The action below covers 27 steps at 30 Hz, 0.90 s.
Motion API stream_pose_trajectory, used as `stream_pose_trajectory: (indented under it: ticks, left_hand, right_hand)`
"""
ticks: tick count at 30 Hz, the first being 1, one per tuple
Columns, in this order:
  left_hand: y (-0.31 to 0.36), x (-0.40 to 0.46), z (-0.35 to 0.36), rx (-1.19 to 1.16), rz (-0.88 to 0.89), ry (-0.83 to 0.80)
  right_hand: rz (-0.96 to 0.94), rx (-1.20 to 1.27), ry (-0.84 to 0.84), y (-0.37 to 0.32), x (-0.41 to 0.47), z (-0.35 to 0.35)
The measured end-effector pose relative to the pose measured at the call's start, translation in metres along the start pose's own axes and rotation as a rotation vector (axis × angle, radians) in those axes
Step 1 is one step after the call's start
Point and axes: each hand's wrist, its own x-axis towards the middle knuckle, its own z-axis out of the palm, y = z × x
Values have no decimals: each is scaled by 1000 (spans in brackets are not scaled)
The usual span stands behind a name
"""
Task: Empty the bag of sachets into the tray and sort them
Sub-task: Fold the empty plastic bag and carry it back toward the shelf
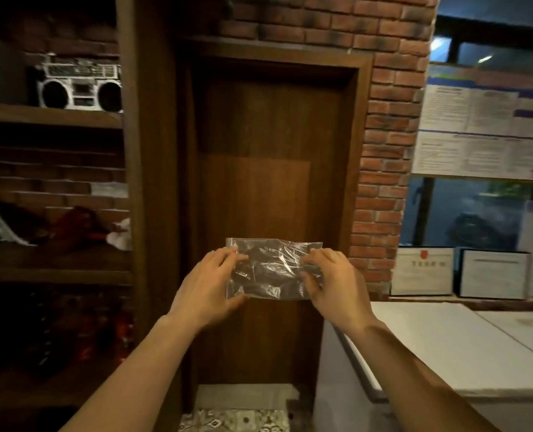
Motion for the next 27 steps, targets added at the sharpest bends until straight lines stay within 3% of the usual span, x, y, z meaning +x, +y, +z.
stream_pose_trajectory:
  ticks: [7, 13, 21, 27]
  left_hand:
    - [-47, -29, -32, 143, -169, 75]
    - [-53, -18, -46, 250, -239, 123]
    - [-44, 25, -26, 303, -227, 104]
    - [-48, 12, 29, 275, -277, -11]
  right_hand:
    - [-241, 122, -76, -43, 29, 61]
    - [-377, 190, -86, -42, 61, 80]
    - [-357, 219, -33, 2, 102, 94]
    - [-301, 279, -83, 36, 72, 125]
